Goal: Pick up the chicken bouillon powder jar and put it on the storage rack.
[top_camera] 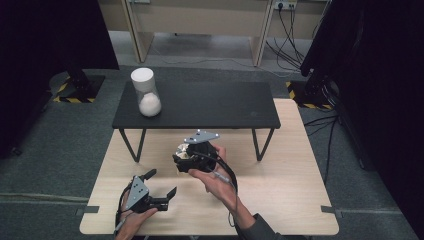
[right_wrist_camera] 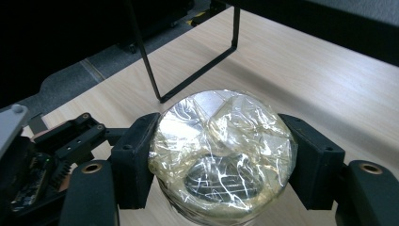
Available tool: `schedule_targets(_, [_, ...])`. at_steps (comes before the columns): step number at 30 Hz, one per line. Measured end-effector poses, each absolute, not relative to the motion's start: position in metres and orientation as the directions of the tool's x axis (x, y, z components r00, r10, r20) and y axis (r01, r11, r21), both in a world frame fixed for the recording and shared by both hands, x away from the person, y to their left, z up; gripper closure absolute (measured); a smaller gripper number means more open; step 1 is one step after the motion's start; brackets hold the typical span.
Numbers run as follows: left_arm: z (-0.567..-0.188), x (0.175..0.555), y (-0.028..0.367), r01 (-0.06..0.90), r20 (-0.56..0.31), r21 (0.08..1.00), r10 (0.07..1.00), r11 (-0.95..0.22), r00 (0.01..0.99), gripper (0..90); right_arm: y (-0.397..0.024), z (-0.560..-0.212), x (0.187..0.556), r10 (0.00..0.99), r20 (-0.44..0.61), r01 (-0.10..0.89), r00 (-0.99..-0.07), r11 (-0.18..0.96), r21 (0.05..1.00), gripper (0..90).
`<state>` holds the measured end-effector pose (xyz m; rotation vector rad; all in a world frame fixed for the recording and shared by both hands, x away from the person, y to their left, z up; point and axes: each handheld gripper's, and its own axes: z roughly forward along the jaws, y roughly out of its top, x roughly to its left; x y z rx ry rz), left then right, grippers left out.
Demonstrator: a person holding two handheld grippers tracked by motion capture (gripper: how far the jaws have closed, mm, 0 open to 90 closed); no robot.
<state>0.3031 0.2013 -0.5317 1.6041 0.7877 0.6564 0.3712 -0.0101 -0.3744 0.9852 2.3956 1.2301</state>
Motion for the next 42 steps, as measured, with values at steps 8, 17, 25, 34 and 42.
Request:
schedule_targets(8, [-0.532, 0.303, 0.201, 0.137, -0.005, 0.985, 0.788, -0.101, 0.615, 2.0, -0.010, -0.364, 0.371, 0.664, 0.063, 0.434, -0.746, 0.412, 0.801, 34.0])
schedule_targets(17, [-0.532, 0.303, 0.201, 0.138, -0.006, 0.985, 0.789, -0.100, 0.615, 2.0, -0.010, -0.347, 0.373, 0.643, 0.062, 0.417, -0.763, 0.417, 0.807, 34.1])
schedule_targets(25, [-0.532, 0.303, 0.202, 0.138, -0.005, 0.985, 0.789, -0.101, 0.615, 2.1, -0.008, -0.329, 0.373, 0.631, 0.051, 0.396, -0.774, 0.420, 0.817, 34.1])
schedule_targets(34, [-0.532, 0.303, 0.202, 0.138, -0.005, 0.985, 0.788, -0.101, 0.615, 2.0, -0.009, -0.310, 0.375, 0.619, 0.055, 0.381, -0.784, 0.409, 0.829, 34.1])
schedule_targets(42, [-0.532, 0.303, 0.201, 0.139, -0.007, 0.985, 0.788, -0.100, 0.615, 2.1, -0.010, -0.289, 0.378, 0.622, 0.038, 0.362, -0.782, 0.404, 0.840, 34.1])
